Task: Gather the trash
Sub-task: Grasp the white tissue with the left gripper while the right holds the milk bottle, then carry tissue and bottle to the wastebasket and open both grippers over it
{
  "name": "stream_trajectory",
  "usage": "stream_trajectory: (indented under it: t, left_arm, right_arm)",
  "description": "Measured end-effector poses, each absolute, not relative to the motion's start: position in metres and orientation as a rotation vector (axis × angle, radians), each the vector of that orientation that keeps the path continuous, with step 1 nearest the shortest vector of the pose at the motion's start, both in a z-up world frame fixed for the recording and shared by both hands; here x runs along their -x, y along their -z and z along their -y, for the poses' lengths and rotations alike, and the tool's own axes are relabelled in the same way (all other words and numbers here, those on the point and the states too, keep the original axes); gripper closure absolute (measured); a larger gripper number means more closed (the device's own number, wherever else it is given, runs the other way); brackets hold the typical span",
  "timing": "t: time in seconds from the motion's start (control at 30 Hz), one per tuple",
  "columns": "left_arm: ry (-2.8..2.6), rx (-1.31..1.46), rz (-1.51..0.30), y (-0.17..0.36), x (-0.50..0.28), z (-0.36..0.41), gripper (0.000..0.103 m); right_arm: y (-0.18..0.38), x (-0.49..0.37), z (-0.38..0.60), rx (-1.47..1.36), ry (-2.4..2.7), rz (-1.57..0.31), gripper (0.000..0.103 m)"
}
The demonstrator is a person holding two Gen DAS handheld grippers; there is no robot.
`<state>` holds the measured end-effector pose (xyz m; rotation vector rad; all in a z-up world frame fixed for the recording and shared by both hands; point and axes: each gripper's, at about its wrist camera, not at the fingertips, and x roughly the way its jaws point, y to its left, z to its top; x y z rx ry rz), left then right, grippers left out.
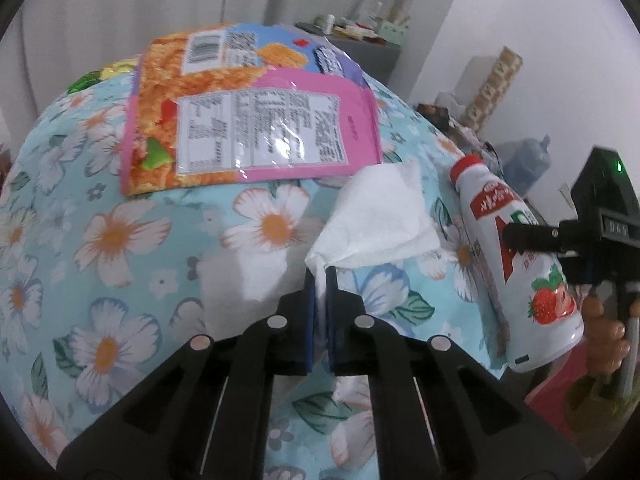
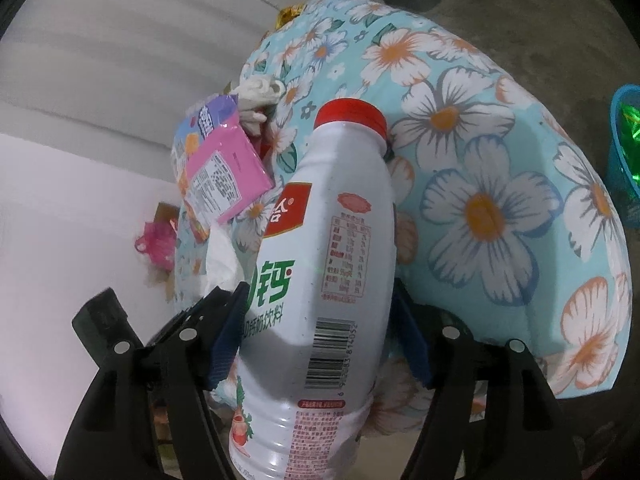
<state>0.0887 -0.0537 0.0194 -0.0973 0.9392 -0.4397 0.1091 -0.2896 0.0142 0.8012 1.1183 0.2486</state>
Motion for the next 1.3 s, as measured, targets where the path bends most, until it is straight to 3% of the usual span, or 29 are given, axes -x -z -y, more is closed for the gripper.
stream_trajectory:
  t: [0.37,0.73,1.3]
  left_arm:
    - [0.363,0.045,-0.863,-0.045,-0.077,0.051,0.100]
    - [0.338,-0.018,-0.821,-0.052,-0.068,0.060,0.100]
    - [0.311,-0.063,-0.758,-0.071,-0.053,0.065,0.100]
  right_arm:
    - [-0.020,-0.094,0.296,-0.916,-0.300,-1.052,0.038]
    - [-0.022,-0.103,0.275,-0.700,-0.216,-1.134,0.037]
    - [-0.020,-0.094,0.292,-0.858,-0.258,-1.056,0.041]
